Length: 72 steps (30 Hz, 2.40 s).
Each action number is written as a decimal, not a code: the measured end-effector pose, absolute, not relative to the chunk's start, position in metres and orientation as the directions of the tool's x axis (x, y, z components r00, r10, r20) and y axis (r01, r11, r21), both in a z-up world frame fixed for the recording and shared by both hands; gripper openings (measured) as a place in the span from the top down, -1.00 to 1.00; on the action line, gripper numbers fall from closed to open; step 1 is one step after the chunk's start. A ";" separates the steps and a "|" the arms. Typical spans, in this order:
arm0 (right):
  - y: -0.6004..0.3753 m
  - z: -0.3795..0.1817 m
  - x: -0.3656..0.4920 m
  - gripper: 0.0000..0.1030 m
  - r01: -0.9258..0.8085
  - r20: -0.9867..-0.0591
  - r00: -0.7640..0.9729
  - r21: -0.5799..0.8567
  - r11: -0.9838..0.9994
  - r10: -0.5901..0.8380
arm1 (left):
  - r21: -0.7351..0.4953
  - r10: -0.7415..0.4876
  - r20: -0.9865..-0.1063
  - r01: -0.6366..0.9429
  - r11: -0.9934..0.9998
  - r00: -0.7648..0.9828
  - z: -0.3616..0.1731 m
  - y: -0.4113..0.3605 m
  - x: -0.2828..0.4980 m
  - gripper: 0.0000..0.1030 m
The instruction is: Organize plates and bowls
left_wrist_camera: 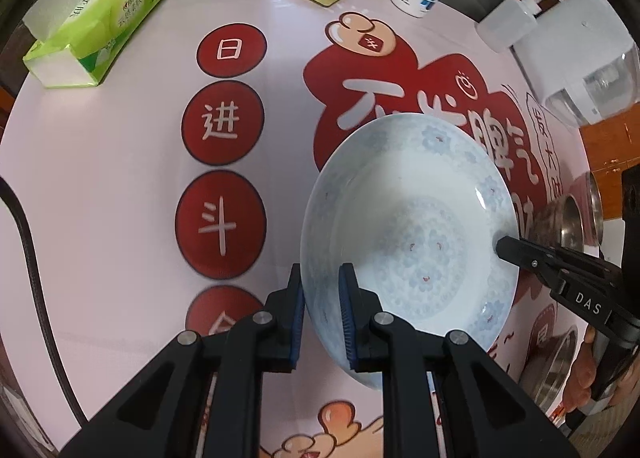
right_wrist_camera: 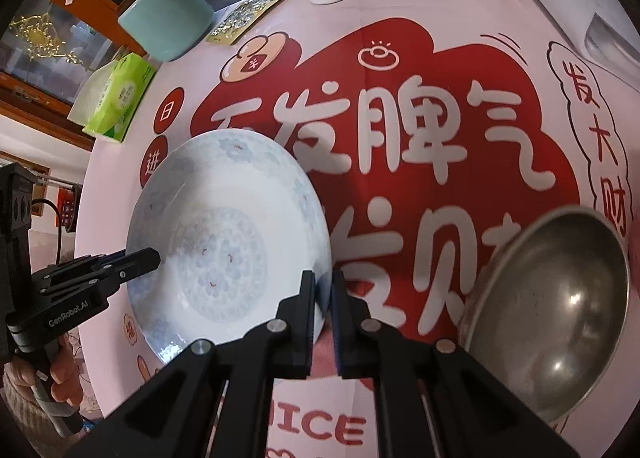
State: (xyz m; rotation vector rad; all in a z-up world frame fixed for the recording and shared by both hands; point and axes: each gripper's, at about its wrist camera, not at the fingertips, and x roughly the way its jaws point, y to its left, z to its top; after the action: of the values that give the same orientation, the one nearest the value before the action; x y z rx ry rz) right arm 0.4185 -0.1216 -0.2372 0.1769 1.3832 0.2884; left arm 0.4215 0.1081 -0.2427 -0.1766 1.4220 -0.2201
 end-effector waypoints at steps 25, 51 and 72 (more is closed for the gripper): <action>-0.121 -0.156 0.311 0.86 -0.173 -0.915 0.183 0.329 0.929 0.358 | -0.226 -0.237 -0.951 0.080 0.971 0.197 -0.141 0.113 0.298 0.72; -0.094 -0.183 0.121 0.86 -0.354 -0.918 0.116 0.317 0.880 0.378 | -0.219 -0.214 -0.954 0.003 0.976 0.207 -0.174 0.139 0.067 0.72; -0.078 -0.238 0.089 0.84 -0.362 -0.948 0.079 0.262 0.895 0.310 | -0.137 -0.136 -0.975 0.004 0.991 0.178 -0.222 0.136 0.036 0.70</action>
State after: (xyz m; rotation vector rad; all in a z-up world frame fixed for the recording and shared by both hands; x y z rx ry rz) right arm 0.0888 -0.0782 -0.2381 -0.0449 1.4047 0.5029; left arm 0.0364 0.1363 -0.2222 -0.1117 1.3893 -0.0994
